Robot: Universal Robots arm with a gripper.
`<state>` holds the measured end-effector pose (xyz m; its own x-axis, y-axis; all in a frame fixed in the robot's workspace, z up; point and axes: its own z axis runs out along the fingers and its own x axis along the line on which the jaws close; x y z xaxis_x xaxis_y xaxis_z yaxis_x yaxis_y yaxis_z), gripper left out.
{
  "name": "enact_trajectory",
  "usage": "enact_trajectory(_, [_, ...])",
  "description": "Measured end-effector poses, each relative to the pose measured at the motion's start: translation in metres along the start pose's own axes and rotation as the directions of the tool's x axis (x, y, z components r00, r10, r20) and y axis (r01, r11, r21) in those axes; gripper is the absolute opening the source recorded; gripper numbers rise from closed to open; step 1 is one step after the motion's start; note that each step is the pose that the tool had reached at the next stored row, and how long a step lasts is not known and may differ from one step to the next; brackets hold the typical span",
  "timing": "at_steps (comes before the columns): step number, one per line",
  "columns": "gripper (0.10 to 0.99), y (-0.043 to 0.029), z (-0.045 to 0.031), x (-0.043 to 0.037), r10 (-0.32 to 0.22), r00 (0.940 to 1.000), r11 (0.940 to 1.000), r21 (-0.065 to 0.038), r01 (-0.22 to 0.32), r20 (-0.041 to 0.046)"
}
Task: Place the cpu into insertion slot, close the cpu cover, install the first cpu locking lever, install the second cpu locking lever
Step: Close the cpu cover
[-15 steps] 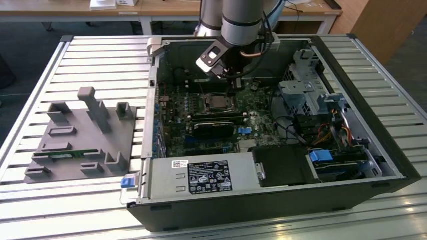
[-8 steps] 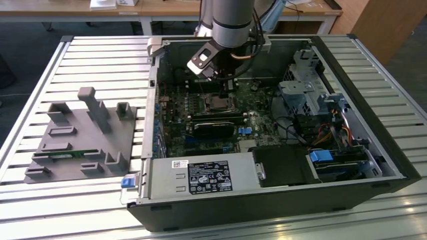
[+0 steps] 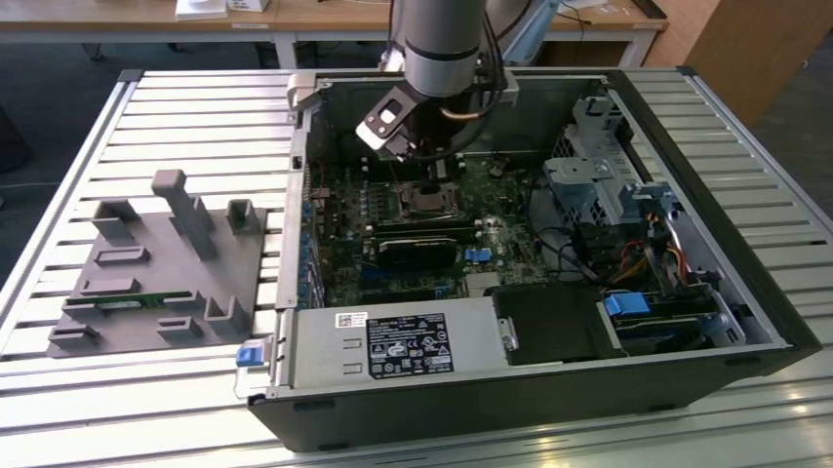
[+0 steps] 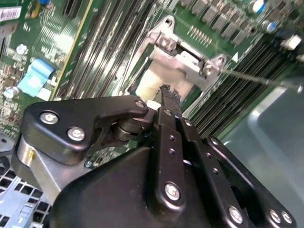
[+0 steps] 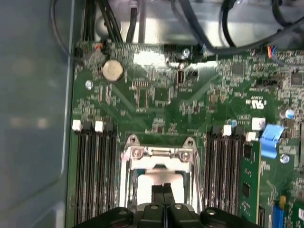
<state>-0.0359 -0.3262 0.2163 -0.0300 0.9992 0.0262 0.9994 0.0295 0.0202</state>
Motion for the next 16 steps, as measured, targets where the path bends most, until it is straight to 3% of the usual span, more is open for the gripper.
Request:
enact_trajectory(3, [0.106,-0.0068,0.0014,0.0001,-0.003,1.0000,1.0000,0.000,0.003,0.0001])
enact_trajectory(16, [0.106,-0.0190,0.0091,0.0007,-0.003,1.0000,1.0000,0.000,0.003,-0.0029])
